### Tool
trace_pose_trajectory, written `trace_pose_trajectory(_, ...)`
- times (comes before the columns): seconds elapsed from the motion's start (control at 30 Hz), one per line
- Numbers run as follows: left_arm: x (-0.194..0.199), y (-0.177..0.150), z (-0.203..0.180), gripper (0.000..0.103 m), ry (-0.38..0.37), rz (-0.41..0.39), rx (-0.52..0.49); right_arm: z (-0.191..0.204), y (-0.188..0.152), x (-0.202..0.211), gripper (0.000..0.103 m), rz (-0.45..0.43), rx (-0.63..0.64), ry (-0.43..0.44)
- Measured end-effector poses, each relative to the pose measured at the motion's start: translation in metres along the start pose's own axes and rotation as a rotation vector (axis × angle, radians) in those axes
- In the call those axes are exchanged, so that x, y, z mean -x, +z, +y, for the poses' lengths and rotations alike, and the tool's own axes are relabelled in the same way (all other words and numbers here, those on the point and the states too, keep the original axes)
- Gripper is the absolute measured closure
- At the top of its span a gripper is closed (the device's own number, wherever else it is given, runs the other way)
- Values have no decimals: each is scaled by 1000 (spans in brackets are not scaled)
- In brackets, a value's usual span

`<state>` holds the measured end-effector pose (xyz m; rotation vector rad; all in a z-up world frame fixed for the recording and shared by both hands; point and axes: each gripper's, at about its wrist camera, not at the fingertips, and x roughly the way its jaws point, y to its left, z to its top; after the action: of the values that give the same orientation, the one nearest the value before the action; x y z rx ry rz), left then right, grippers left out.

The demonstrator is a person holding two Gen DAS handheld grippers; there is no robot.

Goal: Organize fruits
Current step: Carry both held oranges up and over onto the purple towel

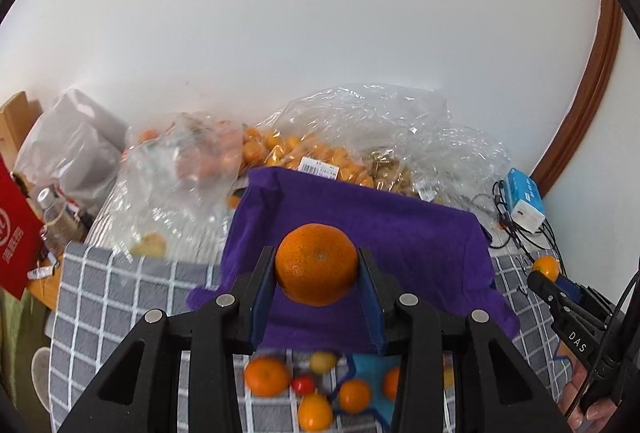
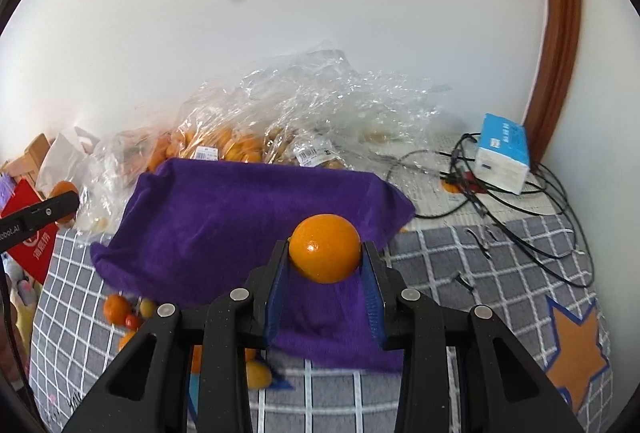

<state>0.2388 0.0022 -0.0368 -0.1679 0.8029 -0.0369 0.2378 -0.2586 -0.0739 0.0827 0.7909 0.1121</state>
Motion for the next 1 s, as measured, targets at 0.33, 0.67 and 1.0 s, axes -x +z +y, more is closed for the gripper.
trace_pose_trajectory(0.33,-70,24,-9,66,7,58,4,-4,23,-63,68,32,-15,1)
trace_pose_trajectory(0.67,-134,19,-4,66,10,153,39,-4,16,-130,68,137,-21,-6)
trace_pose_trajectory(1.0,-156,9,-5,66,16,212,48,10,8,-155,68,183,-2,-8)
